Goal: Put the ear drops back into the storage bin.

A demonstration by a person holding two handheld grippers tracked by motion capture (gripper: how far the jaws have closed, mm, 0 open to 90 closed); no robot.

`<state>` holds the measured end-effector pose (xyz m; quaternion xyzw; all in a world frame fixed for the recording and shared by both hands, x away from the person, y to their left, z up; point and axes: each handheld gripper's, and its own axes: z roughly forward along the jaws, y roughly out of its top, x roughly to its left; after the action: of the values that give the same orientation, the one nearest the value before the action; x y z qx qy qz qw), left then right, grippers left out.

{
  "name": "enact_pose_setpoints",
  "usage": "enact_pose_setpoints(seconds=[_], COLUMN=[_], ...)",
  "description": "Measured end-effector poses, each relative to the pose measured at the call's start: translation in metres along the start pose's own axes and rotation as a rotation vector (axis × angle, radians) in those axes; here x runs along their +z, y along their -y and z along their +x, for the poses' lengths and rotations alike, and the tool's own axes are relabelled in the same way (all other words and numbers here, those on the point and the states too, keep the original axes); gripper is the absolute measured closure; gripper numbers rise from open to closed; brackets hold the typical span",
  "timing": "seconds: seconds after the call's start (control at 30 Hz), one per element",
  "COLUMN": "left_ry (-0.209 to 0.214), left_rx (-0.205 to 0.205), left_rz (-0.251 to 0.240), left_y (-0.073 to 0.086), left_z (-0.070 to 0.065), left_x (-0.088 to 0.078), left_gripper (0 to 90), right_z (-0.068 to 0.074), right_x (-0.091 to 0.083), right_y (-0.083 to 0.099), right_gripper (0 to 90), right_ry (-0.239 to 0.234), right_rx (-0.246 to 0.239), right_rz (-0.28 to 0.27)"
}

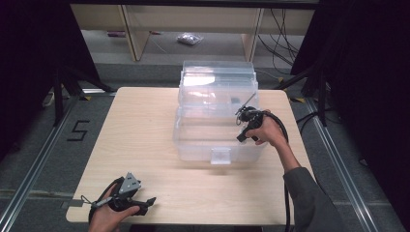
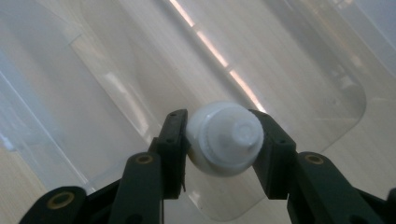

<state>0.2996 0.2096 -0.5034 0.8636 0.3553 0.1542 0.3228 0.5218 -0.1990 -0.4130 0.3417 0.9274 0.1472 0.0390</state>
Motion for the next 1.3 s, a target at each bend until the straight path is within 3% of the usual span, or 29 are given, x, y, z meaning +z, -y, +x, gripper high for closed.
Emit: enact_pose_setpoints(seconds=[0.1,0.13,0.23,0.27,1.1,1.17,1.23,1.27,1.3], left_ry=[-0.002,-0.01,-0.008,-0.004,0.0,-0.01,0.0,-0.002,-0.003], left_rx=[0.007,-0.035,-0.037,0.006,0.009,-0.029,-0.029,0.014,0.009], left_rz=[0.004,-0.035,-0.028,0.008,0.006,-0.029,-0.024,0.008,0.004], left_y=[0.0,0.0,0.0,0.0,0.0,0.0,0.0,0.0,0.0], left_z=[0.0,-0.003,-0.002,0.0,0.0,-0.002,-0.002,0.001,0.0], left_x=[0.0,0.003,0.002,-0.001,0.0,0.002,0.002,0.0,0.0], left_gripper=[17.8,17.7,17.8,17.8,17.7,17.8,17.7,17.8,17.8], right_z=[-0.001,-0.001,-0.002,-0.002,-0.005,-0.005,-0.005,-0.005,-0.005], right_x=[0.001,0.001,0.002,0.004,0.016,0.018,0.019,0.021,0.021], right_y=[0.0,0.0,-0.001,-0.001,0.004,0.005,0.005,0.006,0.006], right_gripper=[60.1,60.1,60.1,60.1,60.1,60.1,60.1,60.1,60.1], right_ry=[0.006,0.003,0.002,-0.001,-0.001,0.001,-0.002,0.001,0.001], right_rx=[-0.004,0.0,-0.002,0.005,0.023,0.022,0.025,0.025,0.025], right_rz=[0.002,0.0,0.001,0.006,0.049,0.053,0.059,0.062,0.062])
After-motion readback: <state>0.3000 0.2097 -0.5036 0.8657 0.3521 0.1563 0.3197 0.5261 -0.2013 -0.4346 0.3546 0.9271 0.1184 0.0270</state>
